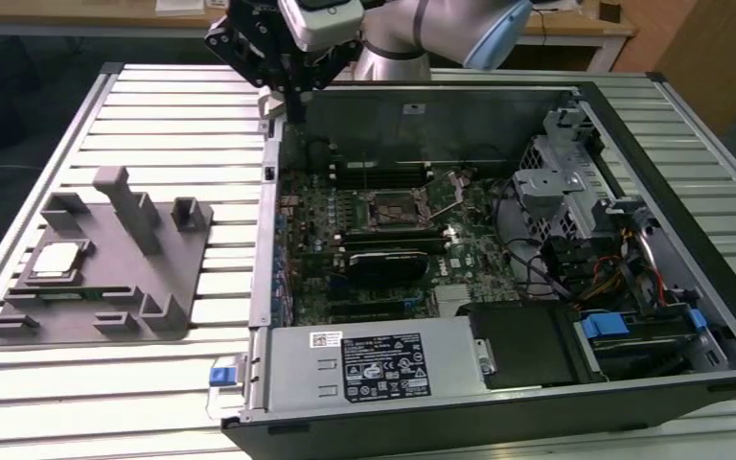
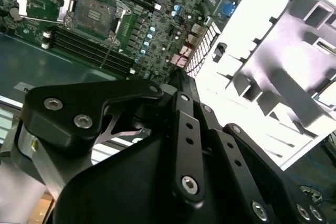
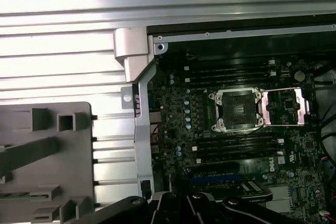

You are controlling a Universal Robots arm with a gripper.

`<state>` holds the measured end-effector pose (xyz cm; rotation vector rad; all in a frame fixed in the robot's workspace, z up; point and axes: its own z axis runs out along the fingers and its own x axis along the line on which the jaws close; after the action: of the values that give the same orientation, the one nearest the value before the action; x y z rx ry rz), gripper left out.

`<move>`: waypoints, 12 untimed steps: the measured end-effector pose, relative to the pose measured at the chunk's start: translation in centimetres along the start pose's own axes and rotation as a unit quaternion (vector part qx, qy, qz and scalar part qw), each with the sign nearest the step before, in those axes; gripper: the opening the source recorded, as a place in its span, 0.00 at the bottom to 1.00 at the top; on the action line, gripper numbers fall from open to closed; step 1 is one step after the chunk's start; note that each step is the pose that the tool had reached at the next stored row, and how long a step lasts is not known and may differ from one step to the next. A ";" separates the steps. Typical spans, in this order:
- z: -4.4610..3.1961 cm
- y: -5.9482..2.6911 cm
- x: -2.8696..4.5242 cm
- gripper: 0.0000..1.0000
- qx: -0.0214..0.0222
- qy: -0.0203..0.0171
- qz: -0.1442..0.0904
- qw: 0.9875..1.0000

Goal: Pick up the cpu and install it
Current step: 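Reach for the cpu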

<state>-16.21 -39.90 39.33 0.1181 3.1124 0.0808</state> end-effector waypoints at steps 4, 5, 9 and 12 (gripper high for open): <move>-0.02 -0.05 0.70 0.11 0.000 0.000 0.000 1.000; -0.02 -0.06 0.86 0.11 0.000 0.000 0.000 1.000; -0.05 -0.13 1.69 0.11 0.000 0.000 0.000 1.000; -0.06 -0.18 2.43 0.11 0.000 0.000 0.000 1.000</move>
<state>-18.64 -39.90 39.33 0.1182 3.1118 0.0809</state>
